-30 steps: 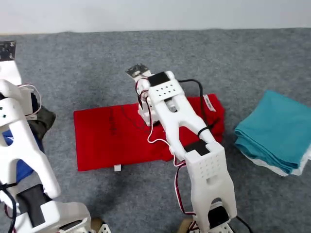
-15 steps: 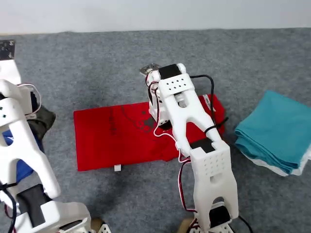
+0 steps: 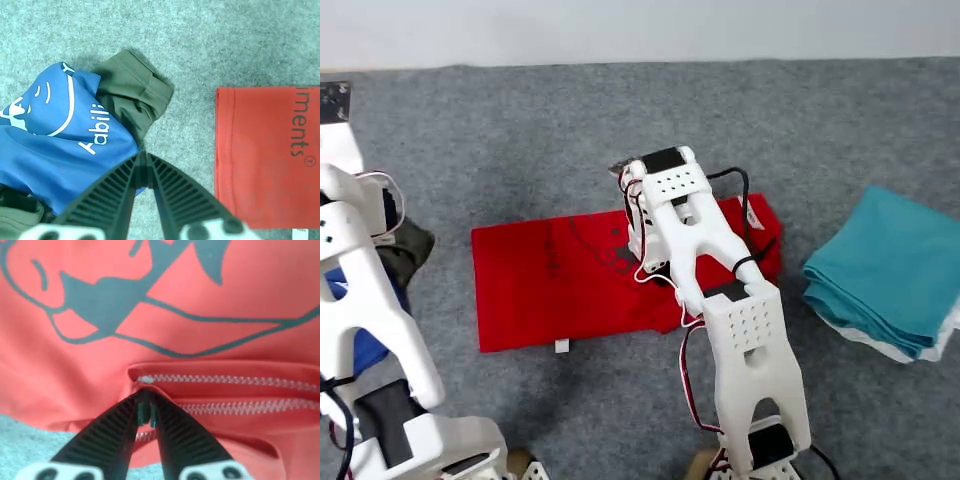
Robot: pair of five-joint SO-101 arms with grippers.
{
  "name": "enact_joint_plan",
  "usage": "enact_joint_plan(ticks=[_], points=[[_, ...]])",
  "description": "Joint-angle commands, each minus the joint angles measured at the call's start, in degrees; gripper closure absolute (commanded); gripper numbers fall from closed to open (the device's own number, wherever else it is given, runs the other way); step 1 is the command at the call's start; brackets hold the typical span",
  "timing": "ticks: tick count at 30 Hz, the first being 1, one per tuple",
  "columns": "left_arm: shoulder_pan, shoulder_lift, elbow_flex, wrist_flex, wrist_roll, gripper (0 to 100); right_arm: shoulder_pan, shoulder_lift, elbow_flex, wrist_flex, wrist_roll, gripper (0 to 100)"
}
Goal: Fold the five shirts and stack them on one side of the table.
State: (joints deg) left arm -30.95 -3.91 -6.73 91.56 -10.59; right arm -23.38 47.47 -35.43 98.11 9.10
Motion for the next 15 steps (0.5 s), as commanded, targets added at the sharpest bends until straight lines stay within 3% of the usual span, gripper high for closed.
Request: enact_joint_plan(ticks=[1,15], points=[[-0.2,-2.2,-0.3,-1.0,-0.7,99,-0.8,-0.7,-2.5,-4.0,-0.5,98.8],[-0.1,-2.1,-0.3,-1.7,-0.7,99,-7.0,-2.4,-3.6,-5.2,-0.1,98.8]])
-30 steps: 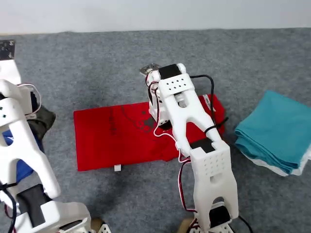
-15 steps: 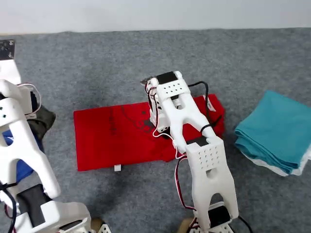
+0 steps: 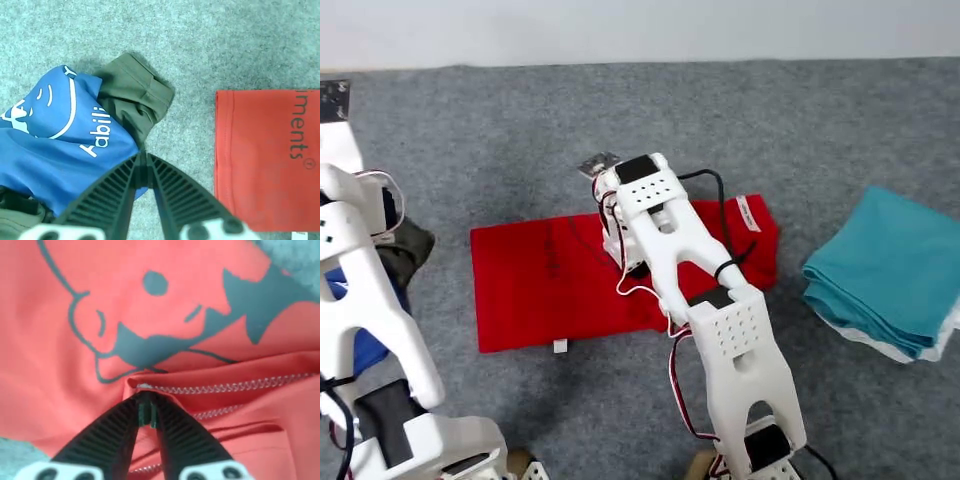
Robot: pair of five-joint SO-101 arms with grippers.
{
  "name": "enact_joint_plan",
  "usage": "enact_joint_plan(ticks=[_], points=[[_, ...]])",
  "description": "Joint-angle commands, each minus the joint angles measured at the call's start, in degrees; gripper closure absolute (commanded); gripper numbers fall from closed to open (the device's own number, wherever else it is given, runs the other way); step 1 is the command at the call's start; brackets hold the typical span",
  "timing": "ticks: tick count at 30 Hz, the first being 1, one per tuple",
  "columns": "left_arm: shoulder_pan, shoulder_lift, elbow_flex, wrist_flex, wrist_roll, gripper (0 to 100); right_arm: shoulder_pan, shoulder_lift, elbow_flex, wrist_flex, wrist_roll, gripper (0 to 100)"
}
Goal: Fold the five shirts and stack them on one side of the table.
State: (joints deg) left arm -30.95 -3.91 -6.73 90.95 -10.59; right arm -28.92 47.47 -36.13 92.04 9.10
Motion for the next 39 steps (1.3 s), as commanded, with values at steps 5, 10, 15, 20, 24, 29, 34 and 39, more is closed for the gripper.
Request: enact_joint_plan(ticks=[5,10,15,20,24,29,34,39], points=[[-0.1,-2.1,-0.3,-1.0,-0.7,99,0.1,-6.5,-4.1,4.2,-0.1,98.8],[0.0,-2.4,-0.3,-1.0,-0.6,99,2.9,-10.9,-4.0,7.0,-0.3,98.8],[0.9,-2.5,-0.3,-0.9,-0.6,99,4.7,-12.8,-3.7,8.4,-0.4,98.8],[2.0,-2.5,-0.3,-0.8,-0.6,99,6.0,-8.1,-3.7,8.4,-0.4,98.8],[1.8,-2.6,-0.4,-0.7,-0.6,99,7.8,-2.8,-4.0,8.4,-0.4,98.8],[2.1,-4.1,-0.3,0.3,-0.5,99,7.9,-5.4,-10.2,10.2,-0.5,98.8],[5.3,-1.9,0.8,4.1,-0.2,96,8.7,-13.0,-12.9,10.7,-0.5,98.8],[7.6,6.2,2.0,5.0,-0.1,88,13.1,-21.5,-12.9,10.9,-0.4,98.8]])
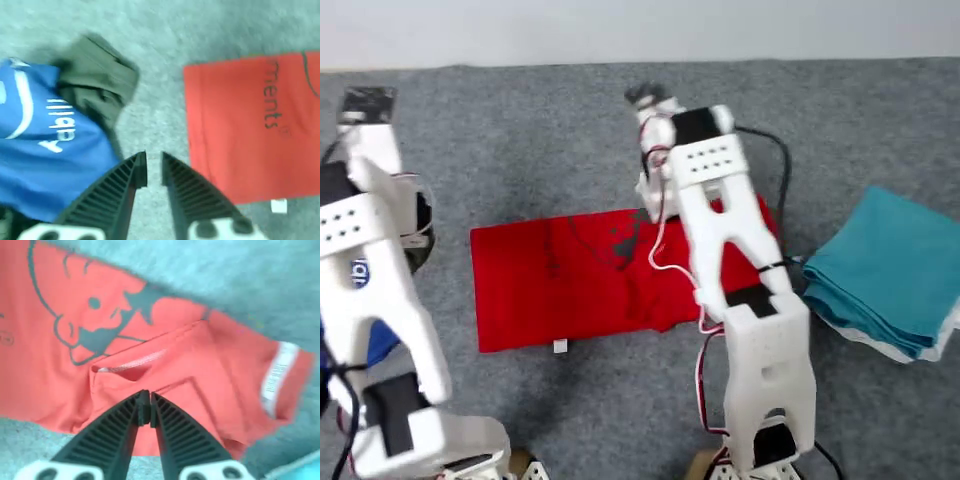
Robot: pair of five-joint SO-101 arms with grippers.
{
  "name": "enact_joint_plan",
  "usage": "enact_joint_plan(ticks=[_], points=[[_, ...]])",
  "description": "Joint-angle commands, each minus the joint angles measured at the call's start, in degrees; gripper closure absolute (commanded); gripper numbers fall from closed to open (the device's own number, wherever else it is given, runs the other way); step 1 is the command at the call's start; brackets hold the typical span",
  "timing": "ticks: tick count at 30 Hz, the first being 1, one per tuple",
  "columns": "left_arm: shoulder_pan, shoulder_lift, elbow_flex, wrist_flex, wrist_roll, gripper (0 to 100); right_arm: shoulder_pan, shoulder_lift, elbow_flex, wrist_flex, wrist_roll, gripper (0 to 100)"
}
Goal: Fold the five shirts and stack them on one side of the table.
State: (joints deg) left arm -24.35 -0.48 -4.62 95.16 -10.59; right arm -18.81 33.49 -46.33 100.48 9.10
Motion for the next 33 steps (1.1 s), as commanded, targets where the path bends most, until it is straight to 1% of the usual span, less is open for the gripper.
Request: enact_joint_plan(ticks=[1,5,7,10,14,17,24,26,27,29,33], points=[[1.1,4.5,-0.1,0.7,-0.2,86,4.2,-9.1,-2.7,2.4,-0.4,98.7],[2.5,11.3,-0.4,0.4,-0.5,80,9.5,-13.8,-2.6,2.4,-0.5,98.7],[3.8,14.9,-0.5,0.4,-0.7,79,12.1,-15.4,-2.6,2.4,-0.5,98.7],[5.0,19.6,-0.5,0.2,-2.7,78,15.8,-17.5,-2.6,2.4,-0.5,98.7],[5.2,24.7,-0.5,-3.0,-3.2,78,20.2,-19.6,-2.6,2.4,-0.3,98.7],[5.7,28.0,-0.6,-3.7,-3.3,78,23.0,-20.6,-2.6,2.4,-0.1,98.5],[7.0,36.9,-0.7,-4.6,-2.7,79,27.0,-21.2,-2.6,2.4,-0.1,98.4],[7.9,38.5,-2.2,-4.1,-0.8,79,27.5,-21.4,-2.6,2.4,-0.1,98.4],[8.1,39.3,-3.4,-3.6,-0.2,80,27.7,-21.7,-2.6,2.4,-0.1,98.4],[8.5,41.2,-5.2,-3.4,0.2,85,28.0,-22.2,-2.6,2.4,-0.1,98.4],[9.8,45.1,-8.4,-1.1,-0.1,100,28.7,-23.4,-2.6,2.4,-0.1,98.5]])
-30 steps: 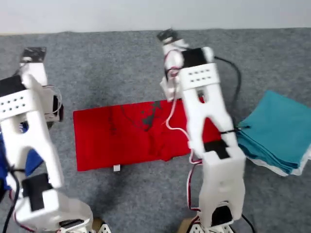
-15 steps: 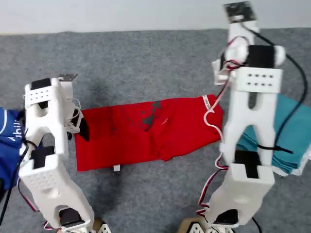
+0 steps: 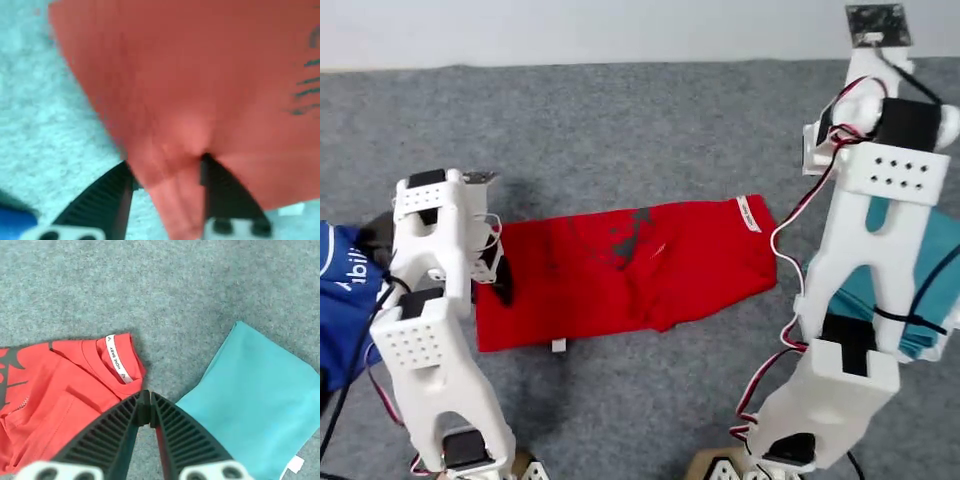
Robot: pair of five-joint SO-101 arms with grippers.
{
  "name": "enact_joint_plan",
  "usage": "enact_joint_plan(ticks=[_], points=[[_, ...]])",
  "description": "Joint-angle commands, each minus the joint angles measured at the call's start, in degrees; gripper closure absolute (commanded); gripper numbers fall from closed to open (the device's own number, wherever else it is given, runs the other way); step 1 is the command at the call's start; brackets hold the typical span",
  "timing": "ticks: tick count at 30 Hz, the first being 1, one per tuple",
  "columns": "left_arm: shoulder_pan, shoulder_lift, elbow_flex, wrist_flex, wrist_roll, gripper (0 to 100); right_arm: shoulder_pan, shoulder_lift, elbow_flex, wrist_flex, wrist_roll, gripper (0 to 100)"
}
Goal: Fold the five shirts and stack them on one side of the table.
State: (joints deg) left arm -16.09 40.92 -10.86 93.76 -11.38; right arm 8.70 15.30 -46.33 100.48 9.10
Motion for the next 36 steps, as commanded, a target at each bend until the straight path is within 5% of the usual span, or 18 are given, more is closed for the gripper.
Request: enact_joint_plan(ticks=[1,10,16,29,36], points=[[1.4,4.0,-2.9,1.3,0.7,99,1.5,-5.5,-2.6,2.4,-0.1,98.5],[-9.1,-2.5,-13.7,6.9,-3.3,100,7.0,-7.1,-2.6,2.4,3.1,98.7],[-9.8,-5.5,-12.8,6.9,-6.4,100,9.4,-7.1,-2.6,2.4,3.3,98.7],[19.2,-22.4,-11.5,6.9,-5.5,100,13.1,-7.0,-2.6,2.4,3.5,98.8],[35.1,-20.4,-15.7,6.5,0.6,100,19.3,-7.0,-2.6,2.4,3.5,98.8]])
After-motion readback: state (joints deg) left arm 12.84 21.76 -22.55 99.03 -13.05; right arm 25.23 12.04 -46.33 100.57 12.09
